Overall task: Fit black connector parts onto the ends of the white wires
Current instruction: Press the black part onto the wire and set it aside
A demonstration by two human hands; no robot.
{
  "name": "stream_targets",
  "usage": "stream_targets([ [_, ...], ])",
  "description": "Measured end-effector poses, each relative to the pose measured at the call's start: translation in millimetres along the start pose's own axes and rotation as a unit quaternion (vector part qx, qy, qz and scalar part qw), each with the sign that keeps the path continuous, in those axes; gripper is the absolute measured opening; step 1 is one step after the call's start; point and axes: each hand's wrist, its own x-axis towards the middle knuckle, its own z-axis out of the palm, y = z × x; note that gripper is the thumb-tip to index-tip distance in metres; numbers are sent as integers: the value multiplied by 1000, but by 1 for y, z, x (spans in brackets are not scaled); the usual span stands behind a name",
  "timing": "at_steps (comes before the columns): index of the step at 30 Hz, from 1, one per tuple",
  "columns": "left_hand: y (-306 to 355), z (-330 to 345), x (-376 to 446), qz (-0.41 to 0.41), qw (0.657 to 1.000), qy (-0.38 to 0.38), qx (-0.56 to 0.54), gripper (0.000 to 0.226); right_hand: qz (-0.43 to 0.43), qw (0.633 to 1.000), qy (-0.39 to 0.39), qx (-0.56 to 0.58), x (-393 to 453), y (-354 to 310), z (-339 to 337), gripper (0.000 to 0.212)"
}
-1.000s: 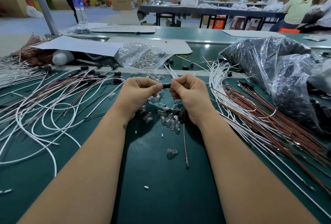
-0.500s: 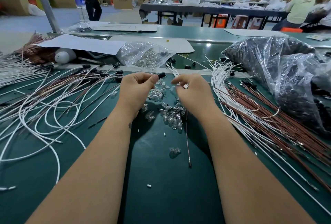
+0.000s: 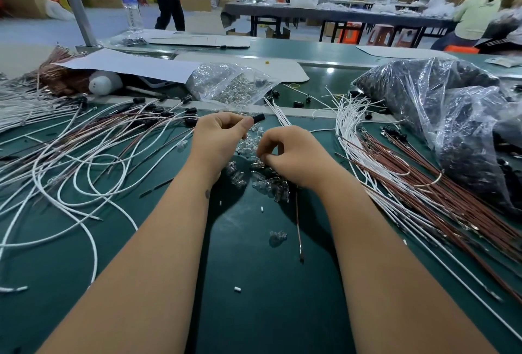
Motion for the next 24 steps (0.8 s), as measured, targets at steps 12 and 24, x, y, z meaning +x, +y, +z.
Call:
stream_targets([
  [12, 7, -3, -5, -1, 999, -41, -15, 12, 41, 989, 88, 110, 3, 1, 0, 15],
  [24, 7, -4, -6, -1, 995, -95, -23, 9, 130, 848, 175, 482, -2, 10, -15, 12],
])
